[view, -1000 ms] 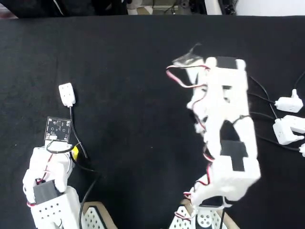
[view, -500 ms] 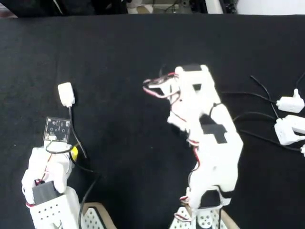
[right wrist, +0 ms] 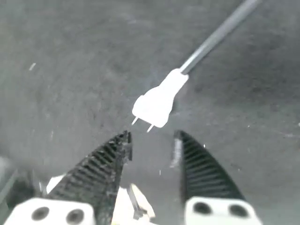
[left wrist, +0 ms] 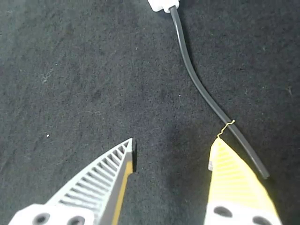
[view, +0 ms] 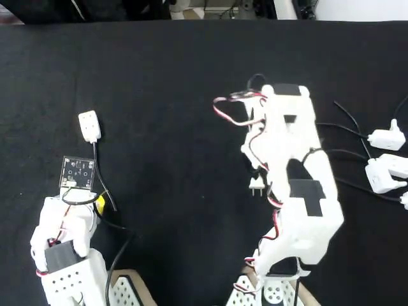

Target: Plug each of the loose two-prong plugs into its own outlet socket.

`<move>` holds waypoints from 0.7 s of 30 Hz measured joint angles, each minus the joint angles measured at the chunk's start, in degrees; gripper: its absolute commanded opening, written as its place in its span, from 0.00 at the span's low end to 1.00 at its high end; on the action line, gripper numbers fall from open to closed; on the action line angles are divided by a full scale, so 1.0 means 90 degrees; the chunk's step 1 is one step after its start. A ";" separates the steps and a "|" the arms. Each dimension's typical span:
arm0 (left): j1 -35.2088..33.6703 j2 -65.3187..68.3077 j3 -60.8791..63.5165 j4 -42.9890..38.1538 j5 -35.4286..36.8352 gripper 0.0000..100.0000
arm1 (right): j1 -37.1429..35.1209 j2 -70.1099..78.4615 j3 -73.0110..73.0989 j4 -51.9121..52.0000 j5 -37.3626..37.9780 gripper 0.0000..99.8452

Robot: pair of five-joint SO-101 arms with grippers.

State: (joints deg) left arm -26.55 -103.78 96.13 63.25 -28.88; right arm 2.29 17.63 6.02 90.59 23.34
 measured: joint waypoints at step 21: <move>0.0000 0.0000 0.0000 0.0000 0.0000 0.26 | -0.0234 0.0791 0.0488 -0.1026 -0.0527 0.18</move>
State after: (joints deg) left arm -26.55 -103.78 96.13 63.25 -28.88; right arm 0.18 24.75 10.42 81.36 18.59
